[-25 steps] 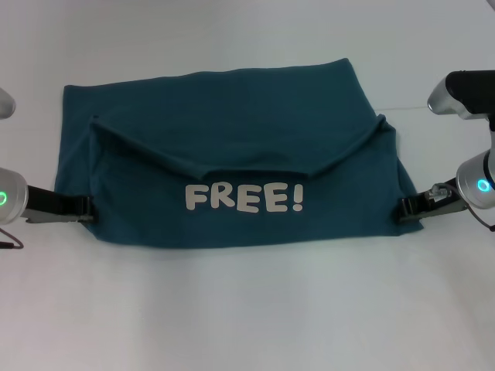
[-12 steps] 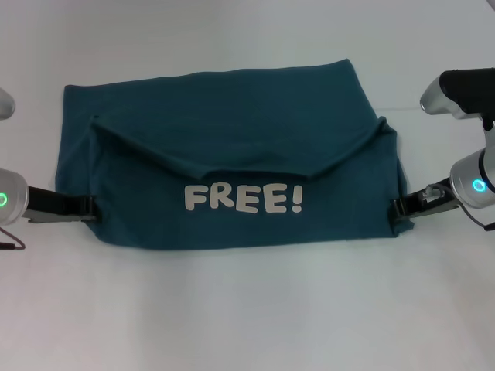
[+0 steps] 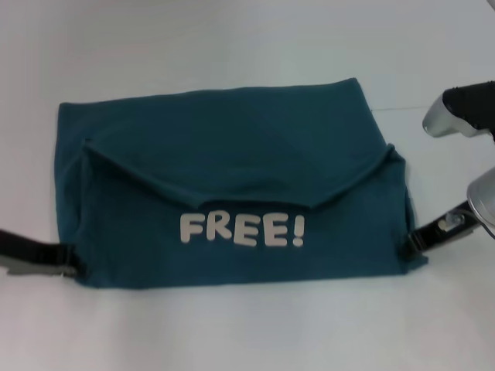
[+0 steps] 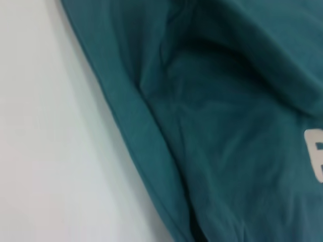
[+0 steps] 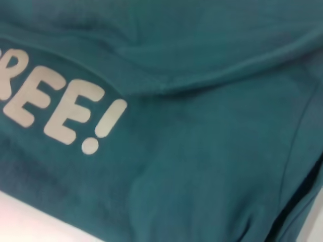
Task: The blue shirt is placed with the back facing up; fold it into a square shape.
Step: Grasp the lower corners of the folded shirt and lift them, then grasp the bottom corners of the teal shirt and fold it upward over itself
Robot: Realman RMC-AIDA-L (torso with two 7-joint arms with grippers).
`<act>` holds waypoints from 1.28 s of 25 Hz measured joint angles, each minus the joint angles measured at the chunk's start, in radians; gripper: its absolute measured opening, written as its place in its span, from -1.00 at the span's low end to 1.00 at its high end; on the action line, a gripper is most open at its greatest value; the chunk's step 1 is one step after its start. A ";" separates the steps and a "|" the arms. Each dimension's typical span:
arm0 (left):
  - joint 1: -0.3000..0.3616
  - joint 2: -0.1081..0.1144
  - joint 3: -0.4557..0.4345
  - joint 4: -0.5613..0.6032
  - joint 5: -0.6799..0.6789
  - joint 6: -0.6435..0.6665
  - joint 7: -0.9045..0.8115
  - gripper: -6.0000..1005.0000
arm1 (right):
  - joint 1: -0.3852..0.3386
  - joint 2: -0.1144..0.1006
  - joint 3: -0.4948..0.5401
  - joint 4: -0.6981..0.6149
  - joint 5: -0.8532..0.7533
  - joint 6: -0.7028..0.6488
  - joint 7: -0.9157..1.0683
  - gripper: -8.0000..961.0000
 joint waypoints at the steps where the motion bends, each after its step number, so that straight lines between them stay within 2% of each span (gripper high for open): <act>1: 0.008 0.000 -0.007 0.005 0.001 0.024 0.000 -0.89 | -0.003 0.001 -0.001 -0.010 -0.003 -0.016 -0.003 -0.90; 14: 0.102 0.000 -0.056 0.096 0.007 0.407 0.017 -0.89 | -0.067 0.001 -0.012 -0.157 -0.008 -0.378 -0.121 -0.90; 17: 0.127 -0.007 -0.056 0.117 0.011 0.478 0.024 -0.89 | -0.095 0.003 -0.021 -0.206 -0.005 -0.445 -0.129 -0.90; 24: 0.182 -0.020 -0.087 0.137 0.008 0.580 0.039 -0.89 | -0.145 0.008 -0.065 -0.233 -0.002 -0.519 -0.134 -0.90; 32: 0.205 -0.028 -0.110 0.149 0.006 0.657 0.073 -0.89 | -0.164 0.008 -0.092 -0.235 0.063 -0.541 -0.131 -0.90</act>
